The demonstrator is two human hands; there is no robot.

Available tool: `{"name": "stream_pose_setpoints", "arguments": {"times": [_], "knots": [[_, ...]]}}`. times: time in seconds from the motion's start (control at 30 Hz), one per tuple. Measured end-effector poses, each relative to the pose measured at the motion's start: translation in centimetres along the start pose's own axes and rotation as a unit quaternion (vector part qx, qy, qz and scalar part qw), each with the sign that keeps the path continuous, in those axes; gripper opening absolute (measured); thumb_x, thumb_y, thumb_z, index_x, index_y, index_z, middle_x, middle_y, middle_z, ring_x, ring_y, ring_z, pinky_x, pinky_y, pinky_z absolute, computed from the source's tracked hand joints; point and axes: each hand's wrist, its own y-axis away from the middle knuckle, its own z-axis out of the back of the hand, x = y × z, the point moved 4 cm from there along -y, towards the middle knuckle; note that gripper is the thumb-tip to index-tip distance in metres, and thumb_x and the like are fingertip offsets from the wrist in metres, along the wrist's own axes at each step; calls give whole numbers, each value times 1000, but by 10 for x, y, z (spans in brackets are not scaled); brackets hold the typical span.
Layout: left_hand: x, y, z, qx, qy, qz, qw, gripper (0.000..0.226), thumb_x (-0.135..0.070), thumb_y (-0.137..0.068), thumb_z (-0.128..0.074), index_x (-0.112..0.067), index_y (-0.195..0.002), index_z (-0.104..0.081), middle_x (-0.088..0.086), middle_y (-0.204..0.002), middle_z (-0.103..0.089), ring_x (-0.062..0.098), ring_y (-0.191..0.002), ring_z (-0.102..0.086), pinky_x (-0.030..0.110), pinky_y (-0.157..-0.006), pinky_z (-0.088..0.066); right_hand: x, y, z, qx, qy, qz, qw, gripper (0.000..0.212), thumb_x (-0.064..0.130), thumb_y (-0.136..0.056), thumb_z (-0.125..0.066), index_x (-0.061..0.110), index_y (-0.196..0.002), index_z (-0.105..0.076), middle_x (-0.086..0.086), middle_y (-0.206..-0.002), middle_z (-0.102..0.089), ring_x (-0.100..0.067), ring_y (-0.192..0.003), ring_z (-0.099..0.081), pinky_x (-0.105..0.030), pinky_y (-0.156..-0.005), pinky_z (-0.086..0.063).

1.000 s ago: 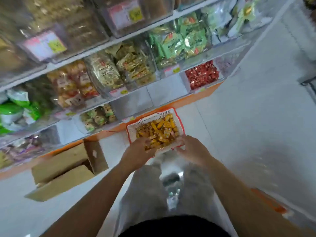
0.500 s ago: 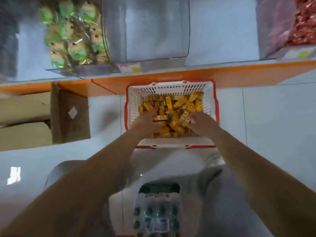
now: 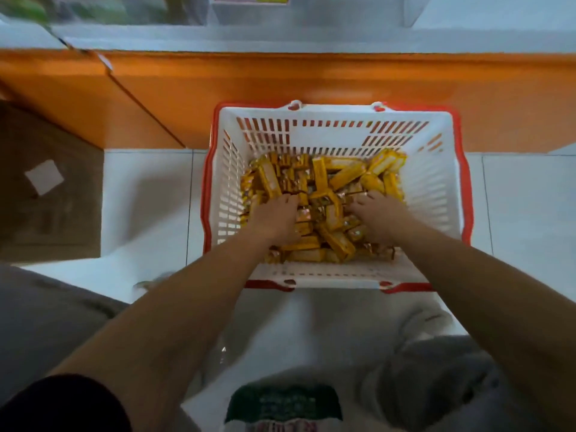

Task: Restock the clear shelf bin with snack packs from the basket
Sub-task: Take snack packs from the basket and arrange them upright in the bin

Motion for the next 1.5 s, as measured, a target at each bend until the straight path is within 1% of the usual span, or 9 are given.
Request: {"name": "stream_pose_setpoints", "arguments": {"times": [0.2,0.33,0.53,0.67,0.93,1.13,1.33,1.43,1.5], "knots": [[4,-7,-3,-21,-50,-13,998,73,-53,-75,-82,-17,-129,-48,4,-112,-62,28,-95,-61,42,-77,-57,-5,0,-1,-1,-151,-30,988,52,60,-67,-66,27,-106,-61,1,-101,-62,-25,-100,-57,-37,-75,-51],[9,-8,0,-9,-8,-9,1000,51,-58,-77,-78,-22,-107,-59,-1,-104,-63,21,-88,-57,38,-73,-50,-10,3,4,-10,-453,-87,887,30,49,-84,-70,28,-74,-51,3,-75,-53,-18,-73,-54,-32,-57,-33],[17,-7,14,-77,364,107,922,56,-58,-72,-85,-17,-97,-55,-2,-90,-57,15,-83,-57,31,-64,-45,-6,-3,7,-49,-635,-182,750,42,61,-80,-63,26,-102,-58,11,-95,-57,-4,-82,-50,-30,-67,-39],[7,-10,12,-135,463,137,865,46,-48,-80,-84,-18,-77,-49,-3,-69,-49,17,-67,-51,29,-56,-38,13,-12,11,-19,-733,-221,643,74,64,-71,-58,20,-130,-58,-8,-133,-57,-30,-117,-57,-52,-101,-46],[-17,-25,-5,-62,531,160,830,54,-52,-86,-76,-12,-107,-47,-1,-92,-52,13,-80,-51,30,-62,-39,24,-22,6,-43,-809,-267,521,17,37,-95,-59,22,-99,-65,-15,-125,-61,-33,-108,-60,-52,-104,-45],[-20,-15,-12,-47,662,144,734,58,-37,-86,-81,-15,-135,-61,5,-135,-64,29,-128,-57,45,-104,-45,34,-7,4,-25,-856,-280,434,59,40,-91,-58,20,-145,-46,-13,-149,-44,-39,-133,-42,-55,-112,-35],[-24,14,4,-82,673,139,722,38,-30,-82,-85,-19,-108,-60,-8,-107,-66,18,-110,-55,42,-103,-44,46,7,30,-75,-876,-256,402,67,47,-77,-63,19,-137,-56,-13,-153,-40,-38,-137,-40,-58,-113,-32],[-19,35,22,-109,689,152,700,73,-35,-81,-85,-11,-137,-46,1,-135,-56,25,-122,-50,50,-104,-45,52,19,47,-82,-884,-257,382,78,53,-60,-66,22,-131,-62,-15,-141,-55,-37,-126,-55,-56,-107,-41],[-18,52,42,-133,704,140,684,86,-31,-79,-85,-12,-148,-39,9,-146,-55,34,-131,-53,59,-108,-46,50,28,69,-104,-887,-245,378,43,48,-74,-66,24,-109,-71,-13,-117,-72,-32,-96,-72,-50,-89,-54]]}}
